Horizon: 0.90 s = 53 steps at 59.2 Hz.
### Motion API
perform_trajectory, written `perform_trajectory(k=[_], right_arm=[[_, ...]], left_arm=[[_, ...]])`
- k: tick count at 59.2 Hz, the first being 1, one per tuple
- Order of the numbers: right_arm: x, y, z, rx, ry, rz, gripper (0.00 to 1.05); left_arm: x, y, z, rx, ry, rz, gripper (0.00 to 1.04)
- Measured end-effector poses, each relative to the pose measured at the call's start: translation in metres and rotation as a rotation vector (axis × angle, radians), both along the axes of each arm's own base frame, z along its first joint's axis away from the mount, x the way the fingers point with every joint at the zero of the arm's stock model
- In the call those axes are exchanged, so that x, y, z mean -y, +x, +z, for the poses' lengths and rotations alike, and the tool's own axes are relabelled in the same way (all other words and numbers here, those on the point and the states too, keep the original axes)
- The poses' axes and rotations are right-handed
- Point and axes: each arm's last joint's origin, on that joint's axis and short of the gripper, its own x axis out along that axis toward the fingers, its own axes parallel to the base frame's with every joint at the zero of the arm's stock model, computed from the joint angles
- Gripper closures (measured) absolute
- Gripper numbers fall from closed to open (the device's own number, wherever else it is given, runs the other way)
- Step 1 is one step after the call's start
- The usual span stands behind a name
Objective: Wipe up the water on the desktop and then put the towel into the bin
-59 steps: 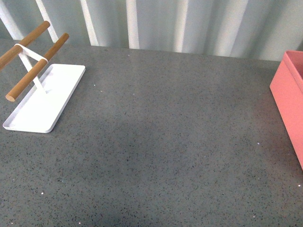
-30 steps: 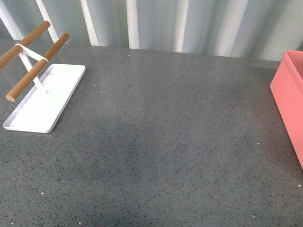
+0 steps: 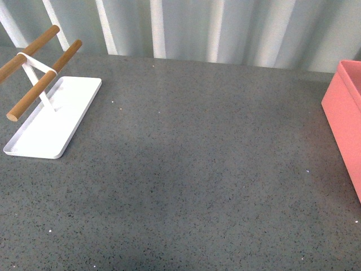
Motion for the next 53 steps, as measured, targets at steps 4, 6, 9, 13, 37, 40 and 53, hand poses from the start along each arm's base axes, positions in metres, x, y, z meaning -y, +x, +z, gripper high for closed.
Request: perform_trajectory(k=[4, 6, 9, 13, 37, 40, 53], right_arm=[[-0.001, 0.0, 0.019, 0.069, 0.03, 0.011, 0.07], [-0.003, -0.002, 0.028, 0.102, 0.044, 0.019, 0.07], [-0.005, -0.004, 0.044, 0.168, 0.053, 0.033, 0.07], [-0.01, -0.008, 0.062, 0.253, 0.046, 0.05, 0.07], [-0.089, -0.112, 0.114, 0.627, -0.011, 0.293, 0.07], [-0.097, -0.126, 0.111, 0.634, -0.011, 0.313, 0.07], [-0.116, -0.17, 0.076, 1.008, -0.122, 0.082, 0.4]], left_arm=[[0.0, 0.0, 0.0, 0.0, 0.0, 0.0, 0.07], [0.0, 0.0, 0.0, 0.0, 0.0, 0.0, 0.07], [0.0, 0.0, 0.0, 0.0, 0.0, 0.0, 0.07], [0.0, 0.0, 0.0, 0.0, 0.0, 0.0, 0.07], [0.0, 0.0, 0.0, 0.0, 0.0, 0.0, 0.07], [0.0, 0.0, 0.0, 0.0, 0.0, 0.0, 0.07], [0.0, 0.0, 0.0, -0.001, 0.0, 0.0, 0.07]])
